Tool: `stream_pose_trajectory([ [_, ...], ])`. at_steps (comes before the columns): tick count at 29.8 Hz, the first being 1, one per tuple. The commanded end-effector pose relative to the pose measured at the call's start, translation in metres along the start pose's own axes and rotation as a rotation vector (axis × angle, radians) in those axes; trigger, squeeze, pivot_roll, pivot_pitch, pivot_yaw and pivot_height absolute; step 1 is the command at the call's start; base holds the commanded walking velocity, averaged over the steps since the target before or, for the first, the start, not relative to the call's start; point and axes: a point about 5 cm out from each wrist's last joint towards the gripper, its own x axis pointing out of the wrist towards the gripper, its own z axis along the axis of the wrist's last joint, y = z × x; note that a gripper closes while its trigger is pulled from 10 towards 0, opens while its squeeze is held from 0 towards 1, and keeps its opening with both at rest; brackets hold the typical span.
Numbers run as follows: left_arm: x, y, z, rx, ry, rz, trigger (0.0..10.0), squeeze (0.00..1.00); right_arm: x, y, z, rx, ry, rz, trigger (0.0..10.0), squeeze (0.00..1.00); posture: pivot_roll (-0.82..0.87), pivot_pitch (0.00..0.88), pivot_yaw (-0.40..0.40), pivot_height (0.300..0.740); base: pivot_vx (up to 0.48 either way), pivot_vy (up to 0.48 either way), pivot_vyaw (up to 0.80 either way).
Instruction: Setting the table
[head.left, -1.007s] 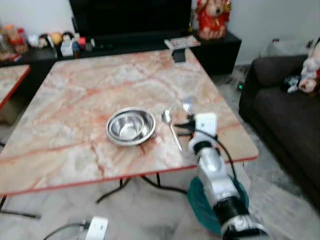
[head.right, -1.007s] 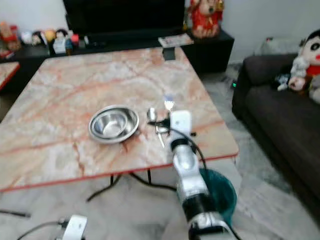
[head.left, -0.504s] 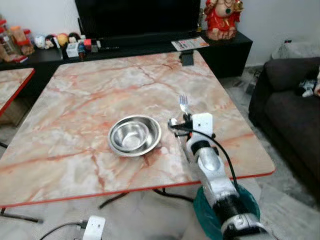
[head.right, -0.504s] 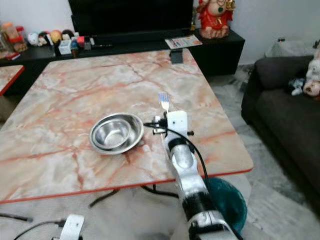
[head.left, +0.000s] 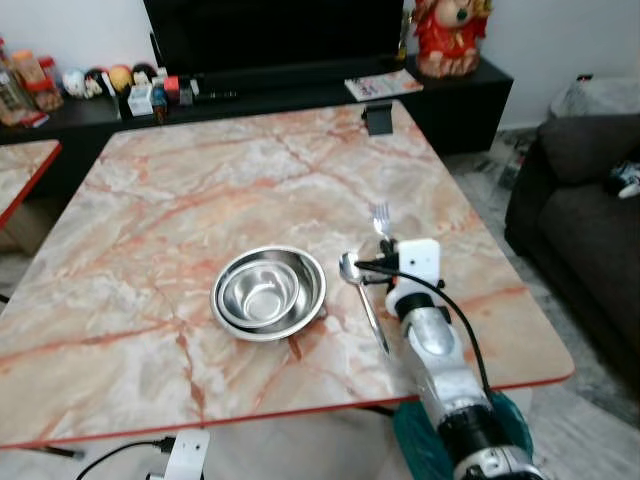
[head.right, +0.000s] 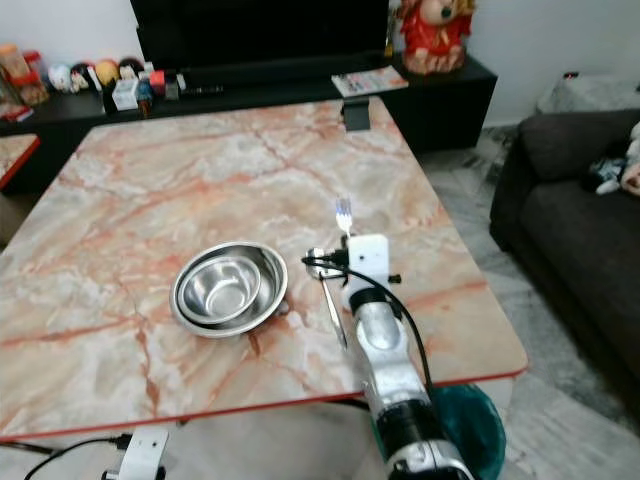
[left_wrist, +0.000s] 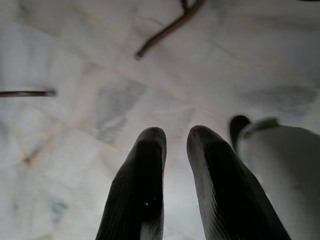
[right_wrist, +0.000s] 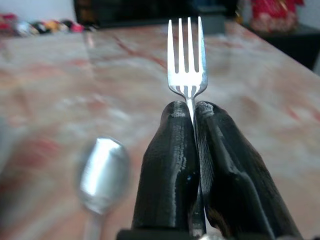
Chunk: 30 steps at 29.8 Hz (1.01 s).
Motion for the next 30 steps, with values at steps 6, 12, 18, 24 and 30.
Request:
stream_pose_trajectory([
  [6,-0.002,0.006,-0.010,0.016,0.032,0.006,10.0,0.00,-0.002,-0.004,0.002,-0.019,0.033,-0.024,10.0,0.00,-0.03,0.029,0.069,0.714,0.000,0.000,0.00],
  [12,-0.002,0.007,-0.009,0.017,0.028,0.004,10.0,0.00,-0.003,-0.006,-0.003,-0.021,0.066,-0.030,10.0,0.00,-0.03,0.022,0.069,0.714,0.000,0.000,0.00],
  [18,-0.002,0.006,-0.009,0.019,0.026,-0.001,10.0,0.00,-0.001,-0.008,-0.003,-0.023,0.086,-0.046,10.0,0.00,-0.03,0.017,0.069,0.714,0.000,0.000,0.00],
  [24,-0.002,0.005,-0.010,0.021,0.033,-0.004,10.0,0.00,0.003,-0.005,-0.008,-0.026,0.133,0.000,10.0,0.00,-0.02,0.022,0.069,0.714,0.000,0.000,0.00],
  [30,-0.002,0.006,-0.011,0.015,0.035,0.002,10.0,0.00,0.005,-0.005,-0.010,-0.025,0.155,0.000,10.0,0.00,-0.01,0.027,0.068,0.714,0.000,0.000,0.00],
])
